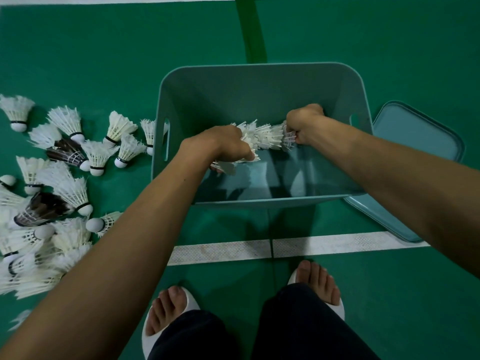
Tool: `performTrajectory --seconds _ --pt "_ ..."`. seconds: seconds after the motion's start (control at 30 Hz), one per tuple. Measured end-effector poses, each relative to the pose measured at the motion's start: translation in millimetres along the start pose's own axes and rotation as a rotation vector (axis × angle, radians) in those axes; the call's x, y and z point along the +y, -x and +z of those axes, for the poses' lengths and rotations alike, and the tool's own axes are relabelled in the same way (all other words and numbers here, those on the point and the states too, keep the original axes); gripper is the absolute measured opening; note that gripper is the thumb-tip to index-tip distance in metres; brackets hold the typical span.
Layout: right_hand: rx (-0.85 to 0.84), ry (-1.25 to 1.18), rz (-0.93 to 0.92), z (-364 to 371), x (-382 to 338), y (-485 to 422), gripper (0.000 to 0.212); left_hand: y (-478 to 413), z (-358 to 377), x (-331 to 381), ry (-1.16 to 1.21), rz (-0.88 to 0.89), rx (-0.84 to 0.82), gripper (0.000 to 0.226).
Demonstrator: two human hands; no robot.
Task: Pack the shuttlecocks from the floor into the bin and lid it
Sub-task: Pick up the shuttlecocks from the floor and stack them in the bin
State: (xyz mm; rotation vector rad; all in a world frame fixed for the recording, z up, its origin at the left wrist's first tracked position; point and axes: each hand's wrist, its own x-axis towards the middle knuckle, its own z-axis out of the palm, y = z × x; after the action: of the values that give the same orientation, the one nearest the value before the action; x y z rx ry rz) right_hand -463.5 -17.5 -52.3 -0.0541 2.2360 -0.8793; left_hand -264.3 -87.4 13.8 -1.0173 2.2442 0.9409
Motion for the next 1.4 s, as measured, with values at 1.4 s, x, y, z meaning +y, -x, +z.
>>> performTrajectory --seconds 1.4 --pt "-0.628 0.346 0.087 32 -5 124 0.019 46 -9 7 0.681 -0.109 0.631 0.066"
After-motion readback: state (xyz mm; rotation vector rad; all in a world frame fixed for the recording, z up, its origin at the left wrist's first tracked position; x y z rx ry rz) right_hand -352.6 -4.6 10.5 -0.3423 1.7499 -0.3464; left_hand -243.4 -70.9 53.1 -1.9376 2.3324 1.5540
